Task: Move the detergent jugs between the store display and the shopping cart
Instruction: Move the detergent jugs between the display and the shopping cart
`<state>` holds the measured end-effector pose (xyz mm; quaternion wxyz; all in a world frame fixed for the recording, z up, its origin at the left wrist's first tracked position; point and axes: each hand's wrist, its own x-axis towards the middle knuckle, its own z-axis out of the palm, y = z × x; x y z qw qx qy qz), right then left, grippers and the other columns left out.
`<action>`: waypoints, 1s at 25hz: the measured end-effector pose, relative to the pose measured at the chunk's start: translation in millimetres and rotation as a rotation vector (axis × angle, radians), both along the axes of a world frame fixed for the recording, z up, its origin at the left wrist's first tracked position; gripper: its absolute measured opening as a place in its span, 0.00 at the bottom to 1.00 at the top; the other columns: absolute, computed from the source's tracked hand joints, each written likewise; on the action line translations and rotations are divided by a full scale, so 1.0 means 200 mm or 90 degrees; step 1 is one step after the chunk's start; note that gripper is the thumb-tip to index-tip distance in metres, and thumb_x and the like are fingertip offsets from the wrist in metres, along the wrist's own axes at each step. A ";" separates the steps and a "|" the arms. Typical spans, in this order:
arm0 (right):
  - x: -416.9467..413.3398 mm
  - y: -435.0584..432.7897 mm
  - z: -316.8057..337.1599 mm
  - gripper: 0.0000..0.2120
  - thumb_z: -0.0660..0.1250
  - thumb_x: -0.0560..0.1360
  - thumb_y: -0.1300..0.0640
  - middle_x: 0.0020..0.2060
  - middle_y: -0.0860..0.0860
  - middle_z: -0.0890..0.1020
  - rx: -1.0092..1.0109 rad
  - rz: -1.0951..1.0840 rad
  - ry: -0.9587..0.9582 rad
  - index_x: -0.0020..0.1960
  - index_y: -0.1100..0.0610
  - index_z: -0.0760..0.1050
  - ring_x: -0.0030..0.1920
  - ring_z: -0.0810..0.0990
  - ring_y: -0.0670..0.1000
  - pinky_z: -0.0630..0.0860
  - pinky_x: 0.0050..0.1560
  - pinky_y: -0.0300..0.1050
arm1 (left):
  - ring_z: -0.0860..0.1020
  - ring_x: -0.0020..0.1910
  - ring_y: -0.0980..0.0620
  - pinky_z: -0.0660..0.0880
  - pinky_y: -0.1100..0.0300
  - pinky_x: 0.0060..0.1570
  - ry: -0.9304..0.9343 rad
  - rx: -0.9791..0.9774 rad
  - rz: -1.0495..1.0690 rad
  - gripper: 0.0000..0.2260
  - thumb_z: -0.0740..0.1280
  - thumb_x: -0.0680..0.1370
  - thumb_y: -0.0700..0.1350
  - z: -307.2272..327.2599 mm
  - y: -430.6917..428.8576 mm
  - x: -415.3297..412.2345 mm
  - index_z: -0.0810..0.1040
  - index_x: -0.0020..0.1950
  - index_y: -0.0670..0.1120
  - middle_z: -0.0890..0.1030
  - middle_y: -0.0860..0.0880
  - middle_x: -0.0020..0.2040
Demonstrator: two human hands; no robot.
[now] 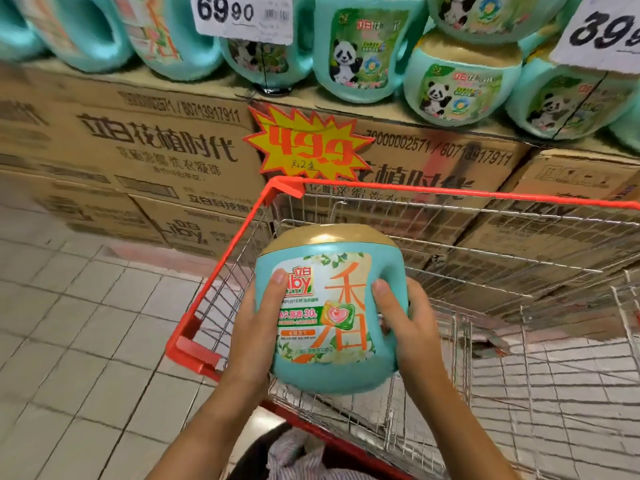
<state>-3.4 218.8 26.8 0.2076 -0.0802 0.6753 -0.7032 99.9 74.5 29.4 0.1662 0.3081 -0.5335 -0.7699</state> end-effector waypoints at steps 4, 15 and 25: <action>0.02 -0.07 0.00 0.21 0.70 0.67 0.42 0.44 0.49 0.85 0.015 0.146 -0.008 0.55 0.52 0.76 0.41 0.85 0.49 0.79 0.36 0.39 | 0.85 0.49 0.45 0.82 0.52 0.42 -0.007 -0.020 0.143 0.25 0.65 0.71 0.66 -0.01 0.07 0.18 0.78 0.60 0.51 0.85 0.46 0.52; 0.61 -0.63 0.01 0.26 0.68 0.60 0.30 0.42 0.49 0.82 0.061 0.480 0.071 0.50 0.47 0.77 0.41 0.82 0.46 0.78 0.39 0.41 | 0.85 0.47 0.48 0.82 0.56 0.39 -0.053 0.002 0.489 0.21 0.64 0.69 0.68 0.03 -0.08 0.98 0.83 0.52 0.56 0.86 0.48 0.50; 1.33 -1.43 0.01 0.23 0.69 0.67 0.37 0.30 0.36 0.78 0.004 0.572 0.118 0.49 0.56 0.77 0.30 0.76 0.36 0.69 0.29 0.27 | 0.85 0.47 0.48 0.83 0.55 0.43 -0.073 -0.083 0.536 0.25 0.60 0.71 0.67 0.09 -0.73 1.74 0.79 0.57 0.52 0.86 0.48 0.50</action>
